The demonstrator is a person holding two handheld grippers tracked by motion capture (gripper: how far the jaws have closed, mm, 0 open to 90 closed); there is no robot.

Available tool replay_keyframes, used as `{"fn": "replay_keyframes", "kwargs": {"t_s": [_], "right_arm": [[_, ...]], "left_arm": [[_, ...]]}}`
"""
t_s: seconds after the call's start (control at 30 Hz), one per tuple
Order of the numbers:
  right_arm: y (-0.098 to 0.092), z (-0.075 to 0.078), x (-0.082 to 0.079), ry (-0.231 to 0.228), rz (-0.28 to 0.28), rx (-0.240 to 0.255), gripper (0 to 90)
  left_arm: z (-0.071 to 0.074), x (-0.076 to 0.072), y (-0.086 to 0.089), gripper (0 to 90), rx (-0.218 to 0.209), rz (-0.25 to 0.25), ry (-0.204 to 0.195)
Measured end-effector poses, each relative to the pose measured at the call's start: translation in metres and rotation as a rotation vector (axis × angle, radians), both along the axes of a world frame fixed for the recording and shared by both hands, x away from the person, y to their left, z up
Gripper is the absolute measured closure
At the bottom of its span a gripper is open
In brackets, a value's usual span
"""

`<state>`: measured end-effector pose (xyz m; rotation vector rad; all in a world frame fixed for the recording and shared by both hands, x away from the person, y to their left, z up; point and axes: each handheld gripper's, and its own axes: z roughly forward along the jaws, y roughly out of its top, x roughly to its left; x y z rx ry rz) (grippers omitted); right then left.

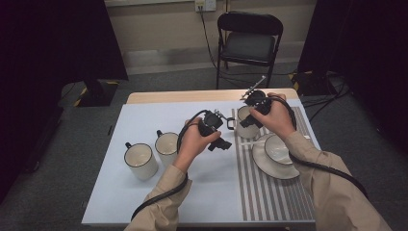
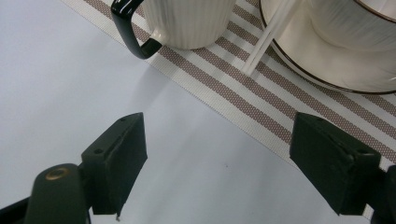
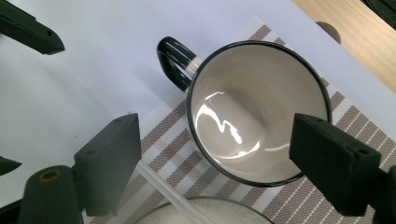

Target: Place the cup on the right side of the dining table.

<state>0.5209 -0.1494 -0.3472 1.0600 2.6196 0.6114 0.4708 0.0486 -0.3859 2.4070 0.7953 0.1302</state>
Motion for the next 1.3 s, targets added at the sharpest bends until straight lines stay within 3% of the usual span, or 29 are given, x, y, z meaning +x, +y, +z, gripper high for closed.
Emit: {"fn": "replay_keyframes", "kwargs": {"t_s": [0.83, 1.3], "right_arm": [[0.012, -0.003, -0.019, 0.026, 0.046, 0.003, 16.1], [0.015, -0.005, -0.028, 0.035, 0.055, 0.007, 16.1]], "left_arm": [[-0.01, -0.02, 0.001, 19.4, 0.011, -0.031, 0.013], [-0.014, -0.023, 0.009, 19.4, 0.009, -0.012, 0.016]]}}
